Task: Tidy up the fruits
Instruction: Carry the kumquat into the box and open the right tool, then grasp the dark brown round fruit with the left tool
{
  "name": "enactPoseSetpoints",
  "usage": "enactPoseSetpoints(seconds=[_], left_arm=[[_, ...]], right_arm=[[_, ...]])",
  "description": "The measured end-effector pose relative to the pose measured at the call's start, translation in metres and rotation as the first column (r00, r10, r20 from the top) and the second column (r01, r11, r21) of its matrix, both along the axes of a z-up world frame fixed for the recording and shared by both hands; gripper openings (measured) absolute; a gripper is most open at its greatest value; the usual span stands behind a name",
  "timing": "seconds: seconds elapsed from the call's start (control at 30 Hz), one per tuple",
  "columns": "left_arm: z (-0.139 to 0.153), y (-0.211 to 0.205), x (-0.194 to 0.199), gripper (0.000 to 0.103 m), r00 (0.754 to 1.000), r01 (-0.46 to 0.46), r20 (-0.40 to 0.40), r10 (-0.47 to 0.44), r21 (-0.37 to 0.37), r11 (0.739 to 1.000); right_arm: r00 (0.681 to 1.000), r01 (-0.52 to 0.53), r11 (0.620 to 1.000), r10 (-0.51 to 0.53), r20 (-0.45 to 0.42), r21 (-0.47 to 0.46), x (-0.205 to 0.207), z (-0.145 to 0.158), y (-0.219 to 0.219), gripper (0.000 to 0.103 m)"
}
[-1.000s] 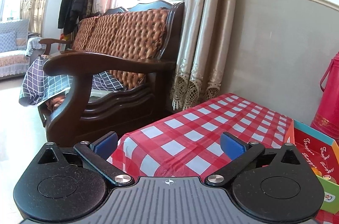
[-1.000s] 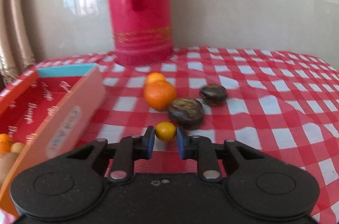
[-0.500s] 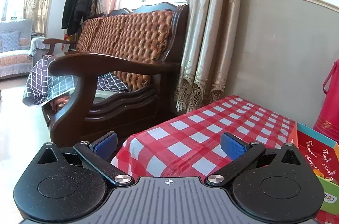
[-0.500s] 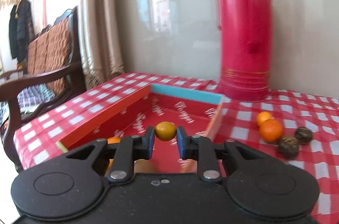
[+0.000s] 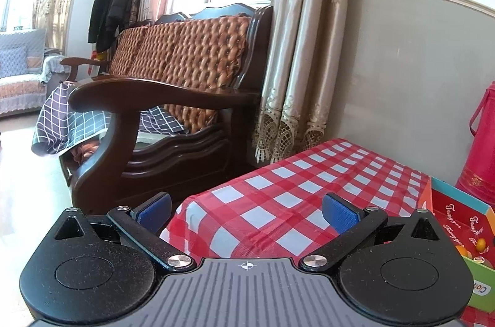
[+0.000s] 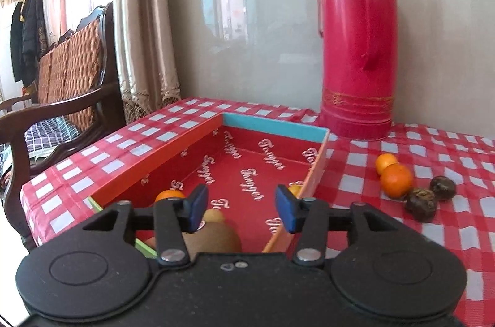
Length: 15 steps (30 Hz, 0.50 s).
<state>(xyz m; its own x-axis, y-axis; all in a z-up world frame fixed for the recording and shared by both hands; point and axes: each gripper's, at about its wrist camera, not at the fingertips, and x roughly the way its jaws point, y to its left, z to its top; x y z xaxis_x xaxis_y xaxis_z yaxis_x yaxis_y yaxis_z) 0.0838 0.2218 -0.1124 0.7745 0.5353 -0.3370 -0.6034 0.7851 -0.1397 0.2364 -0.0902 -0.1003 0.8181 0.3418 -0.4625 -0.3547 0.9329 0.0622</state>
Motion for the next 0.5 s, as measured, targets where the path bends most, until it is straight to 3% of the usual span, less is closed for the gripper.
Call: enactPoseSetpoints(seconds=[0.1,0.3,0.5], left_arm=[[0.0,-0.007,0.005,0.103,1.0,0.019,-0.005,-0.019,0.003,1.0],[0.002,-0.043,0.027,0.103,0.99,0.135,-0.046,-0.133,0.047,0.99],[0.012,-0.114,0.064,0.103,0.941,0.336,-0.07,-0.331,0.074,0.939]], right_arm=[[0.999,0.035,0.999,-0.035,0.021,-0.006,-0.005,0.003,-0.008,0.056],[0.99,0.128,0.991,-0.125,0.062,-0.039,-0.019,0.001,-0.039,0.061],[0.958,0.277,0.958,-0.269,0.1,-0.071,-0.037,-0.008,-0.088,0.069]])
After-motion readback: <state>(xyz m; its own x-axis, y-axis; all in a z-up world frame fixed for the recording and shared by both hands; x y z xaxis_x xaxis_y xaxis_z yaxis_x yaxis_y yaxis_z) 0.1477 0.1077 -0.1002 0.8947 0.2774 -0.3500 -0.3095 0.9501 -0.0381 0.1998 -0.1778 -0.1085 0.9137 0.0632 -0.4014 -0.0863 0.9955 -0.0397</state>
